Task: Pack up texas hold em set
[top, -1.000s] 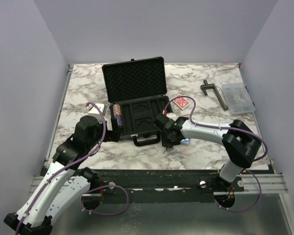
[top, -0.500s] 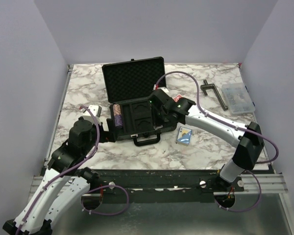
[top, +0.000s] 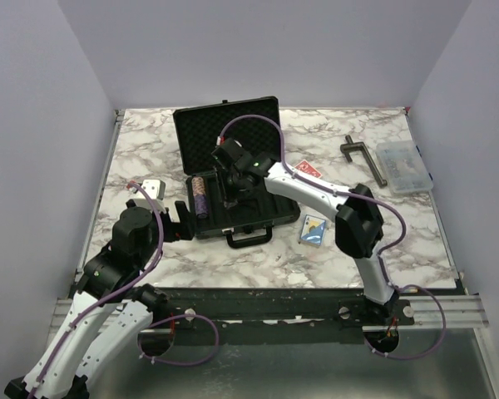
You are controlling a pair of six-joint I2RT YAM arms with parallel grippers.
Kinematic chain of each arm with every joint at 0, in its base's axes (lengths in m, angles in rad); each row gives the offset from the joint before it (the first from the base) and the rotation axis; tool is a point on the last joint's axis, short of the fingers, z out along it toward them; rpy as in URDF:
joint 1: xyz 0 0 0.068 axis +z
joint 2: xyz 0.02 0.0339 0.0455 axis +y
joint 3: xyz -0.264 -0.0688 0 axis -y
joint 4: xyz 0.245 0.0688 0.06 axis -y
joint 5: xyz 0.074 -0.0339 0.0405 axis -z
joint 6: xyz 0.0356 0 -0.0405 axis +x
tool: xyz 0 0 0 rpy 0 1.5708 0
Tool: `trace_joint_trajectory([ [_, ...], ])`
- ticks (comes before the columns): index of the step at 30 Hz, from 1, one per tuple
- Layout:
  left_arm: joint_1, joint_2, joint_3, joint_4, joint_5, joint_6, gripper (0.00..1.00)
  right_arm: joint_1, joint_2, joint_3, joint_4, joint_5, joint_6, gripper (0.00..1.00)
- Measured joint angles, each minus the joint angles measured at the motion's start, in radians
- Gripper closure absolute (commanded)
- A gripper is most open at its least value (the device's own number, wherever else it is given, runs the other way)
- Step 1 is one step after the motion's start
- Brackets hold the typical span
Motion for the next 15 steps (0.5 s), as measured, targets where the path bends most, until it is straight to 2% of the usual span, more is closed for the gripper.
trace_joint_trajectory([
  [7,0.000,0.000,0.000,0.000,-0.003,0.000,0.05,0.000,0.153,0.165,0.010,-0.049,-0.017,0.99],
  [15,0.000,0.000,0.000,0.000,-0.004,0.000,0.05,0.000,0.259,0.262,0.014,-0.043,-0.008,0.97],
])
